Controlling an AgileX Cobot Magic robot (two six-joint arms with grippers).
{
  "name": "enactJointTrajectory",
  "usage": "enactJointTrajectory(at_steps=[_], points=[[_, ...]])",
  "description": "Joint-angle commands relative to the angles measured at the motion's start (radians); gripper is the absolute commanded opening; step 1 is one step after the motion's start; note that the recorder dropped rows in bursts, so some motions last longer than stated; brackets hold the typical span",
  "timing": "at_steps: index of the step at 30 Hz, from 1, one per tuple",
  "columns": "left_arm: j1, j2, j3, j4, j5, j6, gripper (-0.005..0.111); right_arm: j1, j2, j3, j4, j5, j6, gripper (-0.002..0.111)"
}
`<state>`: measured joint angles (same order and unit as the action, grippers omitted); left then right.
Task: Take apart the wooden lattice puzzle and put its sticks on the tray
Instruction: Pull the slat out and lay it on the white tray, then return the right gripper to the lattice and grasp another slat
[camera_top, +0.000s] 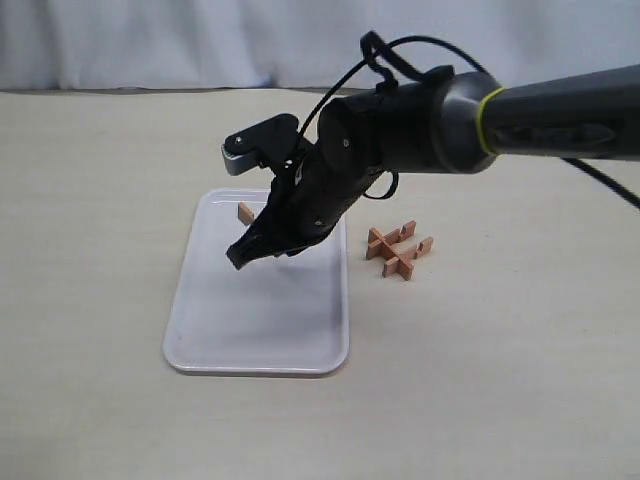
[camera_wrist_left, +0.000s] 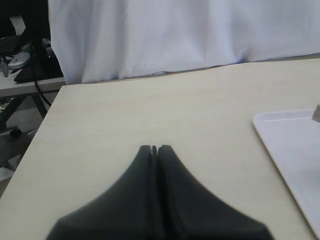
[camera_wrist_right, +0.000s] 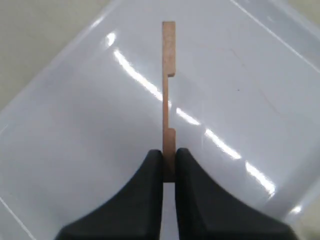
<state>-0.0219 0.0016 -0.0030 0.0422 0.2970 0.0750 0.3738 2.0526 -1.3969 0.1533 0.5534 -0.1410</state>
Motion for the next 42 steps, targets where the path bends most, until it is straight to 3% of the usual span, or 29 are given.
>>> enactJointTrajectory(at_steps=[1,8,11,25,30,35,42], points=[[-0.002,-0.002,0.003,0.000,-0.023,0.001,0.000,0.002,0.060,-0.034,0.002,-0.036,0.006,0.006],[-0.002,-0.002,0.003,0.000,-0.023,0.001,0.000,0.002,0.043,-0.034,0.002,-0.059,0.006,0.040],[-0.002,-0.002,0.003,0.000,-0.023,0.001,0.000,0.002,0.005,-0.034,0.002,-0.019,-0.005,0.048],[-0.002,-0.002,0.003,0.000,-0.023,0.001,0.000,-0.004,-0.325,-0.027,-0.178,0.334,0.006,0.048],[-0.002,-0.002,0.003,0.000,-0.023,0.001,0.000,-0.064,-0.348,0.043,-0.181,0.401,0.022,0.048],[-0.002,-0.002,0.003,0.000,-0.018,0.001,0.000,-0.146,-0.348,0.177,-0.170,0.332,0.034,0.048],[-0.002,-0.002,0.003,0.000,-0.020,0.001,0.000,-0.191,-0.324,0.419,-0.168,0.008,0.054,0.048]])
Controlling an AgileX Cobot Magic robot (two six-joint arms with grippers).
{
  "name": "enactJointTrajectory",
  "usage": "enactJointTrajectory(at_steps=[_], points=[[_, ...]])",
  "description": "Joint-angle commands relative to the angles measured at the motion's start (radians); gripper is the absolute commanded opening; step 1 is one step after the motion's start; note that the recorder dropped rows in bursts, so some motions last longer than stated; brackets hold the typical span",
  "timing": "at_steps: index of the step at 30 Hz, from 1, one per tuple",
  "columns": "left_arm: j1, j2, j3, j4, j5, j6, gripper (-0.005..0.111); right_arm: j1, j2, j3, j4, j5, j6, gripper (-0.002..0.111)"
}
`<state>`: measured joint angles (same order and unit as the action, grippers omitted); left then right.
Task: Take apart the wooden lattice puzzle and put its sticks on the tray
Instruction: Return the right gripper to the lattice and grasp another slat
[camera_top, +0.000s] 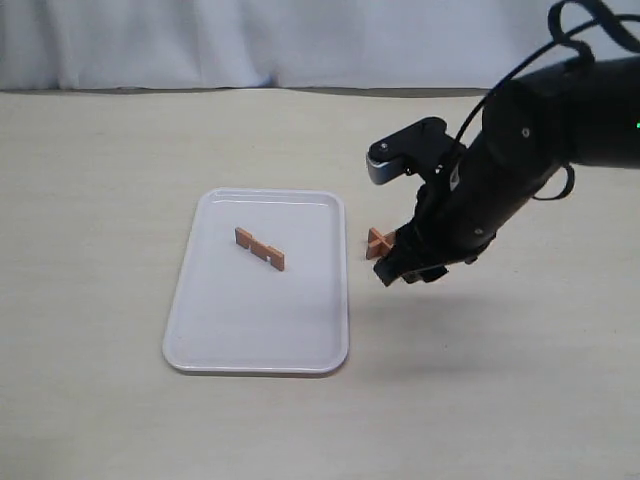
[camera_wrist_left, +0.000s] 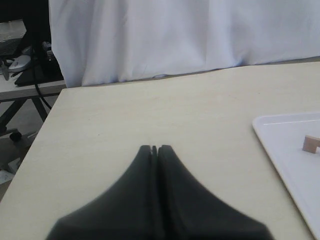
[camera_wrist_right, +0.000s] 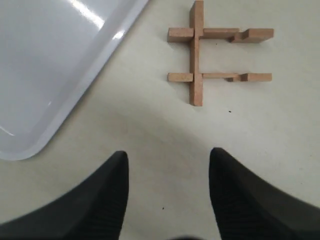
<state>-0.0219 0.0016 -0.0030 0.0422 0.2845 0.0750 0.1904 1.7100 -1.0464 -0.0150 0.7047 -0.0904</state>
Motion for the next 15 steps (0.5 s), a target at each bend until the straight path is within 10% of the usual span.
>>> enactJointTrajectory(at_steps=[1,15], points=[[-0.002,-0.002,0.003,0.000,-0.008,0.001,0.000,-0.007,0.038,0.084,0.000,-0.188,0.004,0.048],[-0.002,-0.002,0.003,0.000,-0.008,0.001,0.000,-0.007,0.149,0.084,-0.060,-0.367,0.050,0.048]])
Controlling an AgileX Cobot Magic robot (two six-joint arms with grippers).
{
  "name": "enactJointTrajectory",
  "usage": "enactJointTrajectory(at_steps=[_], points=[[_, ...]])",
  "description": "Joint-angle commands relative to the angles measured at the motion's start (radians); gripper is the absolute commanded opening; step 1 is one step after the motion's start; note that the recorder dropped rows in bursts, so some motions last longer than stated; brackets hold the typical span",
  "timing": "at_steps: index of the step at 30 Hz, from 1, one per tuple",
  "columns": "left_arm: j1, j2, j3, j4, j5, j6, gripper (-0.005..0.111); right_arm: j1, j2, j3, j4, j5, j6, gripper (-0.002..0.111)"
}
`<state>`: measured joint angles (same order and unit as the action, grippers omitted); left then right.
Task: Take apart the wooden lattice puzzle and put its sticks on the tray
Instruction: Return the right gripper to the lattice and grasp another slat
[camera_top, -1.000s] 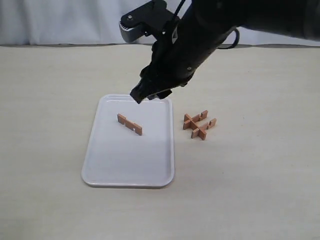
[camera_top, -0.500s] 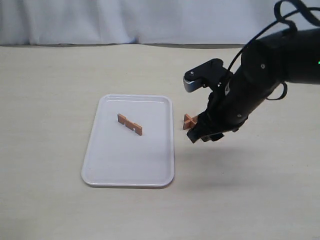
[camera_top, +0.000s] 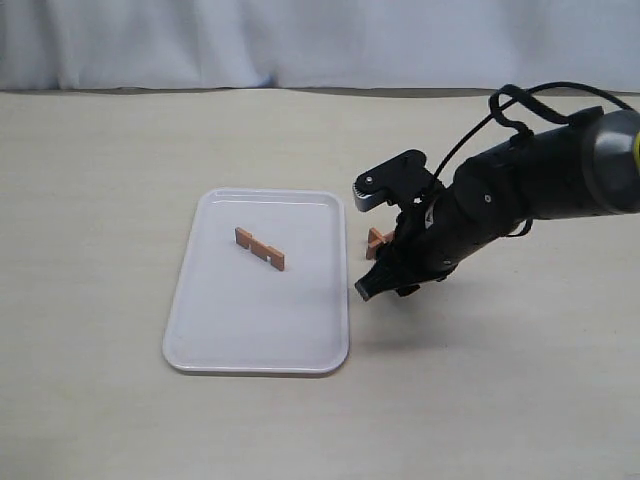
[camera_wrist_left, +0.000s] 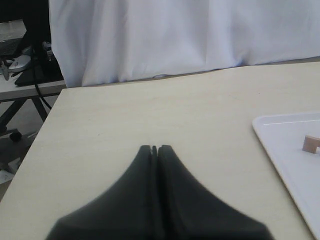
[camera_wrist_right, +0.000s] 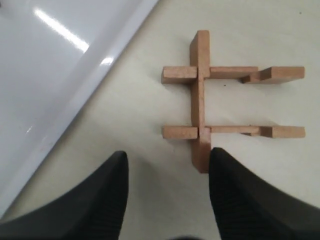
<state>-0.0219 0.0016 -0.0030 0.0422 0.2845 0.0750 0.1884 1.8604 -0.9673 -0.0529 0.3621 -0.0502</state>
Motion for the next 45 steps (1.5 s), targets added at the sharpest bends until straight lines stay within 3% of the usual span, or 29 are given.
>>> enactJointTrajectory(at_steps=[1,8,18,35,39,42,45], points=[[-0.002,-0.002,0.003,0.000,-0.008,0.001,0.000,-0.005,-0.001,0.004,-0.027,-0.024,0.010,0.048],[-0.002,-0.002,0.003,0.000,-0.014,0.001,0.000,-0.005,-0.001,0.004,-0.071,-0.016,0.017,0.041],[-0.002,-0.002,0.003,0.000,-0.014,0.001,0.000,-0.064,0.001,0.004,-0.082,0.012,0.050,0.041],[-0.002,-0.002,0.003,0.000,-0.010,0.001,0.000,-0.060,0.070,0.004,0.018,-0.076,0.043,0.041],[-0.002,-0.002,0.003,0.000,-0.008,0.001,0.000,-0.058,0.079,0.004,0.011,-0.076,0.026,0.027],[-0.002,-0.002,0.003,0.000,-0.008,0.001,0.000,-0.058,0.079,0.004,0.011,-0.072,0.007,0.005],[-0.002,-0.002,0.003,0.000,-0.008,0.001,0.000,-0.058,0.057,0.004,0.011,-0.048,-0.003,0.005]])
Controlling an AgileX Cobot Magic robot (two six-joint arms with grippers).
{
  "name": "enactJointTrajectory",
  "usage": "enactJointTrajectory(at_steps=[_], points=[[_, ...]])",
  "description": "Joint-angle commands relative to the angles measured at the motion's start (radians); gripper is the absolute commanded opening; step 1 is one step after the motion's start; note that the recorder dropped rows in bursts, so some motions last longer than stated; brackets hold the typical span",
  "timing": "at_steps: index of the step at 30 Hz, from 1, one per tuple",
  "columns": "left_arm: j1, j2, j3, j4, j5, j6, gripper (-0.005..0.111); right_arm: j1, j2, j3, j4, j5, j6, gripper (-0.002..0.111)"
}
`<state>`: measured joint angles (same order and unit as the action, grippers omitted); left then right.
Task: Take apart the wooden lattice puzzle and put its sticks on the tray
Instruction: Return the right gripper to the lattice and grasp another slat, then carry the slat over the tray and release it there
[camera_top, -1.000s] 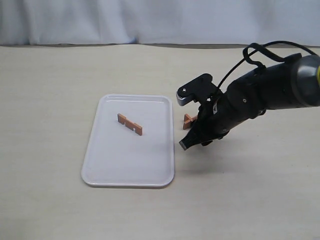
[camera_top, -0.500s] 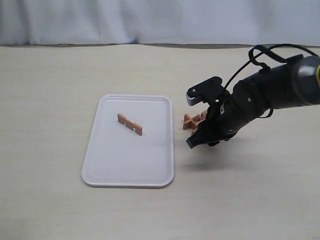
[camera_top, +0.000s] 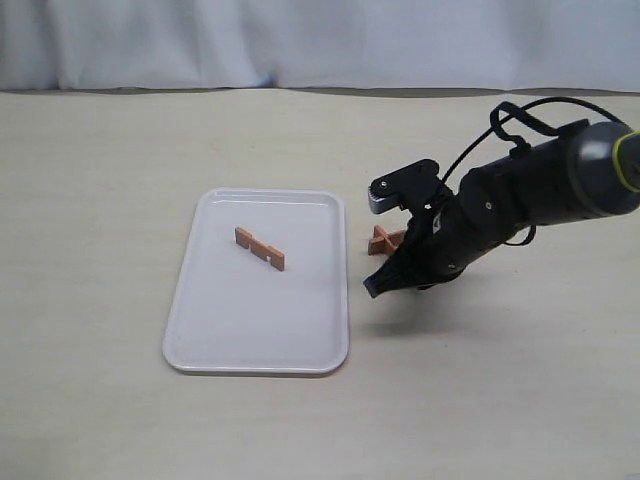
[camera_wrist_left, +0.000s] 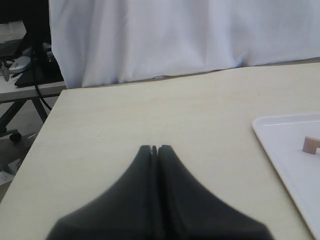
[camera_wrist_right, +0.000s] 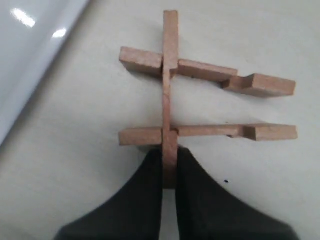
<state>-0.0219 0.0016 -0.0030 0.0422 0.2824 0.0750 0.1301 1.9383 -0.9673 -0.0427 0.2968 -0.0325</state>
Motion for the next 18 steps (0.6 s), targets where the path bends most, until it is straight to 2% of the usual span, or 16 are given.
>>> enactJointTrajectory(at_steps=[1,7,9,10,14,18], points=[[-0.002,-0.002,0.003,0.000,-0.006,0.001,0.000,0.001,-0.040,0.004,0.001,0.030,-0.023,0.005],[-0.002,-0.002,0.003,0.000,-0.006,0.001,0.000,0.001,-0.213,0.004,0.043,0.121,-0.014,0.005],[-0.002,-0.002,0.003,0.000,-0.006,0.001,0.000,0.012,-0.303,0.002,0.182,0.113,-0.039,0.005],[-0.002,-0.002,0.003,0.000,-0.006,0.001,0.000,0.039,-0.352,0.002,0.255,0.091,-0.096,0.005],[-0.002,-0.002,0.003,0.000,-0.014,0.001,0.000,0.194,-0.401,0.002,0.289,-0.005,-0.147,0.005],[-0.002,-0.002,0.003,0.000,-0.012,0.001,0.000,0.256,-0.325,-0.006,0.289,-0.067,-0.147,0.005]])
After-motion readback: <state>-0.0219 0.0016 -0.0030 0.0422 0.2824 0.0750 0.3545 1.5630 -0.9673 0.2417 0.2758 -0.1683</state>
